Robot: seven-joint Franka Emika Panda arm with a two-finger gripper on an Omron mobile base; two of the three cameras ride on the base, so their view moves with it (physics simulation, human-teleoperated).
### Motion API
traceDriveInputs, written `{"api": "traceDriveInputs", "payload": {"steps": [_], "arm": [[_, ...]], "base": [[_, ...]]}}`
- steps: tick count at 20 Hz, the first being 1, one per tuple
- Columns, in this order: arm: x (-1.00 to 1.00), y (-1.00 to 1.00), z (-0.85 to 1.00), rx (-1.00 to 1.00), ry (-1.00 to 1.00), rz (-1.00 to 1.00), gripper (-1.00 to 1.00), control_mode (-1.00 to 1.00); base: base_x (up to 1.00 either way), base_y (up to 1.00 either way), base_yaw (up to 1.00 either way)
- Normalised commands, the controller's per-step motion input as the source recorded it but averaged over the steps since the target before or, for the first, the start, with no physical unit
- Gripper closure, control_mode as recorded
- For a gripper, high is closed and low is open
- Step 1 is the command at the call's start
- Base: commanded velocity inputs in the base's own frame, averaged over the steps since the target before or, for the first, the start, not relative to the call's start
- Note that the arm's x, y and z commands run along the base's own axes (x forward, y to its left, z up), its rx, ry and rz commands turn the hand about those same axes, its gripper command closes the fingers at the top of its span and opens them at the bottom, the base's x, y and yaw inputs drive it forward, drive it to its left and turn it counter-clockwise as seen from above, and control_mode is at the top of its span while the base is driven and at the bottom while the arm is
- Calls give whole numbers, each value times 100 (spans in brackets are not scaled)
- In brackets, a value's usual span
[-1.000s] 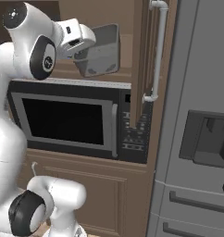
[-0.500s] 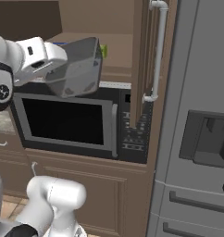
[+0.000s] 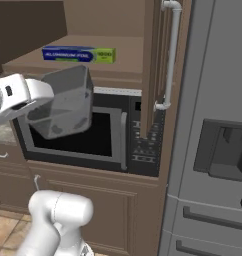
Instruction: Retrieve the tupperware and aluminum foil from the cabinet and place them on the dining counter near the plate with kebab skewer and sweet potato to prepare for storing leftovers.
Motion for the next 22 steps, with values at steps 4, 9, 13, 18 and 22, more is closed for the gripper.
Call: {"api": "traceDriveInputs", "payload": {"steps": [4,9,13,18,22], "arm": [[-24,4,-11,0,2,9,100,100],[0,0,0,0,0,0,100,100],[0,0,0,0,0,0,100,100],[0,0,0,0,0,0,100,100],[0,0,0,0,0,0,100,100]], "base": [[-21,9,11],[-50,30,37],[-84,22,57],[-100,18,63],[-88,21,70]]}}
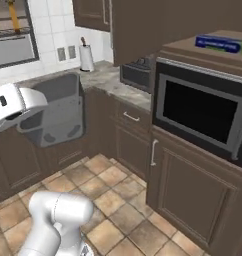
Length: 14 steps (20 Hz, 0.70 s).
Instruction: Retrieve the tupperware and aluminum foil from the cabinet and place them on the dining counter near the plate with kebab skewer and sweet potato to prepare for storing leftovers.
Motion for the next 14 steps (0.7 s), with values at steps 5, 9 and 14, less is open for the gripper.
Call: {"api": "traceDriveInputs", "payload": {"steps": [5,9,14], "arm": [[0,0,0,0,0,0,100,100],[0,0,0,0,0,0,100,100],[0,0,0,0,0,0,100,100]], "base": [[-17,15,85],[14,0,89],[34,0,86]]}}
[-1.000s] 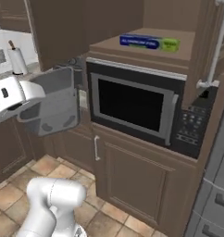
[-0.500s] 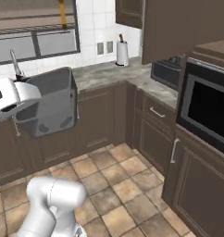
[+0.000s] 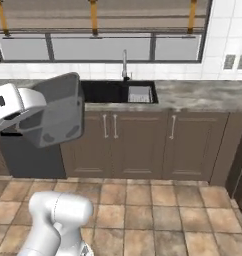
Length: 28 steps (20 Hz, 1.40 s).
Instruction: Retrieve the tupperware and aluminum foil from the cabinet and place them on the dining counter near the plate with kebab skewer and sweet potato to prepare for storing leftovers.
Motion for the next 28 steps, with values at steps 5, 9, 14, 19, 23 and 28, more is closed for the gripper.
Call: {"api": "traceDriveInputs", "payload": {"steps": [5,9,14,19,23,28], "arm": [[0,0,0,0,0,0,100,100],[0,0,0,0,0,0,100,100],[0,0,0,0,0,0,100,100],[0,0,0,0,0,0,100,100],[0,0,0,0,0,0,100,100],[0,0,0,0,0,0,100,100]], "base": [[33,0,86],[32,0,87],[42,0,86],[51,0,84],[49,0,84],[53,0,84]]}}
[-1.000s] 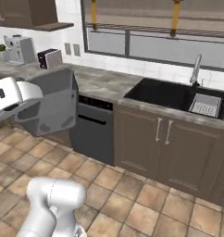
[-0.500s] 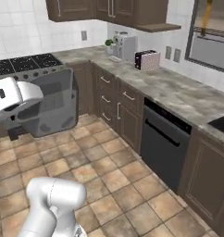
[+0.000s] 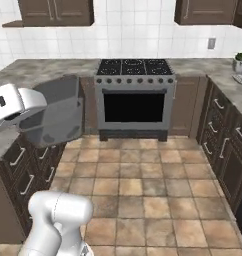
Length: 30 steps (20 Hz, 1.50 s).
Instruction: Retrieve the tupperware and aluminum foil from the cabinet and place them on the dining counter near the plate with kebab skewer and sweet potato to prepare for storing leftovers.
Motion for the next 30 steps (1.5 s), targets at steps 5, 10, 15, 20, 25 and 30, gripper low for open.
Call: {"api": "traceDriveInputs", "payload": {"steps": [5,10,15,20,25,30], "arm": [[0,0,0,0,0,0,100,100],[0,0,0,0,0,0,100,100],[0,0,0,0,0,0,100,100],[0,0,0,0,0,0,100,100],[0,0,0,0,0,0,100,100],[0,0,0,0,0,0,100,100]], "base": [[74,-11,77],[58,4,77],[31,87,55],[4,100,39],[75,100,17],[100,100,1]]}}
